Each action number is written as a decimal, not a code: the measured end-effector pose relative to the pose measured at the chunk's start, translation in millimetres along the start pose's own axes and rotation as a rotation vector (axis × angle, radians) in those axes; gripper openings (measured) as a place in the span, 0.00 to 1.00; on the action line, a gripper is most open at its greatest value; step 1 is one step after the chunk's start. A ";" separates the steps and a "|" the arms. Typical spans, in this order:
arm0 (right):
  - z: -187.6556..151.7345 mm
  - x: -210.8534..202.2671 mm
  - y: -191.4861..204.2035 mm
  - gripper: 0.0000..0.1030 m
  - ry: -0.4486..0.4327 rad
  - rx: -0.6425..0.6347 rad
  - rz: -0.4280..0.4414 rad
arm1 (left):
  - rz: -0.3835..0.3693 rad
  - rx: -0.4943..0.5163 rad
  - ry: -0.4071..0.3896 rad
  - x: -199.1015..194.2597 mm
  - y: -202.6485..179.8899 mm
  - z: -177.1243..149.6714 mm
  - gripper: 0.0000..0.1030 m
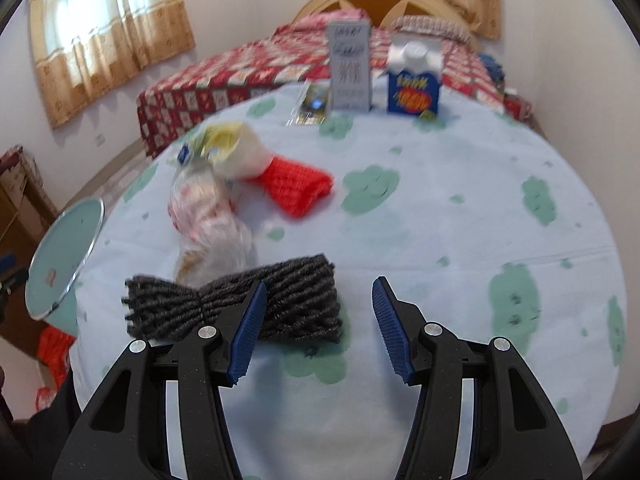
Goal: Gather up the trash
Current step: 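Move both open tools from the bin back toward the table, then grasp the black mesh scrubber with the right tool, then grasp the clear plastic bag with the left tool while the right tool lifts the black scrubber, then carry the clear bag with the left tool while the right tool carries the scrubber over the bin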
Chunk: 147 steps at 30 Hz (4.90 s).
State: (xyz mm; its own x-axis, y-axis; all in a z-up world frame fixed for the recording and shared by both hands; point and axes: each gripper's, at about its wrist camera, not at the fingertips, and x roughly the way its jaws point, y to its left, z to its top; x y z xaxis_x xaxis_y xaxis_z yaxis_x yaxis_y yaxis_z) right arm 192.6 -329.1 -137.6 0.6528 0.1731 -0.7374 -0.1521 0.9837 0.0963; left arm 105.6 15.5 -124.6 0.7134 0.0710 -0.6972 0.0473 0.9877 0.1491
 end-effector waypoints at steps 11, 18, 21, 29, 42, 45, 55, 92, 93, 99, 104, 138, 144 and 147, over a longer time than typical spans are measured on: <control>-6.1 -6.0 16.0 0.15 0.008 -0.073 0.053 | -0.014 0.015 -0.013 -2.7 -11.6 6.1 0.61; -16.7 -54.4 -14.5 0.14 -0.119 0.035 0.078 | -0.053 0.025 -0.032 -3.5 -35.7 22.5 0.61; -21.2 -75.8 -44.6 0.14 -0.180 0.105 0.039 | -0.079 0.041 -0.041 -4.2 -56.3 30.0 0.61; -37.3 -83.5 -111.6 0.14 -0.218 0.246 -0.075 | -0.189 0.103 -0.060 1.2 -149.4 59.2 0.61; -53.3 -69.4 -111.2 0.15 -0.224 0.238 -0.022 | -0.212 0.191 0.068 55.5 -232.2 65.7 0.18; -55.1 -68.2 -107.4 0.15 -0.227 0.236 -0.005 | -0.222 0.198 0.061 50.1 -225.6 66.3 0.09; -42.7 -85.4 -84.1 0.15 -0.288 0.221 0.037 | -0.249 0.191 -0.057 -22.2 -163.7 63.4 0.09; 37.5 -40.3 118.6 0.15 -0.285 -0.095 0.128 | -0.036 -0.011 -0.055 -21.2 33.6 11.0 0.09; 38.9 -38.3 122.6 0.15 -0.281 -0.102 0.131 | -0.031 -0.015 -0.055 -21.3 36.8 10.2 0.09; 44.5 -28.1 142.9 0.15 -0.266 -0.136 0.141 | -0.003 -0.043 -0.059 -20.1 56.0 8.2 0.09; 48.4 -18.9 157.9 0.15 -0.250 -0.161 0.152 | 0.014 -0.049 -0.060 -20.6 62.9 6.0 0.09; 58.2 0.9 221.4 0.15 -0.218 -0.268 0.204 | 0.068 -0.125 -0.042 -15.5 106.8 3.6 0.09; 59.2 2.6 226.6 0.15 -0.217 -0.280 0.210 | 0.070 -0.134 -0.045 -17.0 109.9 3.4 0.09; 59.3 2.6 229.6 0.15 -0.217 -0.286 0.212 | 0.073 -0.135 -0.048 -17.7 110.8 3.6 0.09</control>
State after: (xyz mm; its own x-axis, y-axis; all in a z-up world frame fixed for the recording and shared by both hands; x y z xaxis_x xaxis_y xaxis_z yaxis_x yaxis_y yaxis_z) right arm 203.4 -99.9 -77.7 0.7215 0.4070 -0.5602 -0.4799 0.8771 0.0191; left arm 100.8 123.1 -93.2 0.7443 0.1399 -0.6530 -0.0982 0.9901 0.1003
